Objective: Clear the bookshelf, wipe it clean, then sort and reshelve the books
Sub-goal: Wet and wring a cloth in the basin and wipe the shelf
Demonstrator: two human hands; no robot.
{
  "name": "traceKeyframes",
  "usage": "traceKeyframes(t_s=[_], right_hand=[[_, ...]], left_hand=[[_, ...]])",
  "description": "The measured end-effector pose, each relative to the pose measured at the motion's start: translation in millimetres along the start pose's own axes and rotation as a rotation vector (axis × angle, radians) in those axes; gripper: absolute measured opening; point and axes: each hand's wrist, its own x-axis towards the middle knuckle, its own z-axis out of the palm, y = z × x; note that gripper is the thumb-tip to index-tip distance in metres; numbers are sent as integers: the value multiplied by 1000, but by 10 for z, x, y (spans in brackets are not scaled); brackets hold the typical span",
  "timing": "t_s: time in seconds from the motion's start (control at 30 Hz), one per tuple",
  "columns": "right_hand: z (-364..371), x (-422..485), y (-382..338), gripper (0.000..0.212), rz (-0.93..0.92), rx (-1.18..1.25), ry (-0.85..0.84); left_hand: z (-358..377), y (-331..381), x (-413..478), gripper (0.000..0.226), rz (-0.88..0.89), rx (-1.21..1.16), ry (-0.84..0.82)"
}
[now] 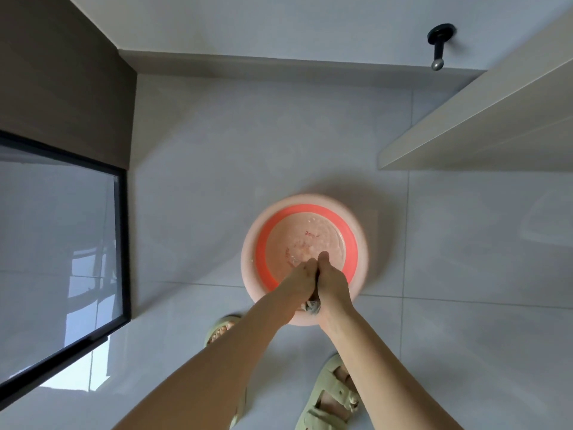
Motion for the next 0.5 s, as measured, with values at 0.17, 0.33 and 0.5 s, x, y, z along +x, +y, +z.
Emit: traceKeyframes(t_s=[0.17, 0.33, 0.5], right_hand=[[-141, -296, -169, 64, -82, -153, -38], [-292, -638, -283, 39, -81, -239, -76], [-367, -1249, -480, 35, -254, -466, -75]], left_hand=[[-100, -43, -125, 43, 93, -89, -14], [-170, 0, -628, 23, 41, -279, -97], [-306, 123, -1230, 11, 185, -246, -19]])
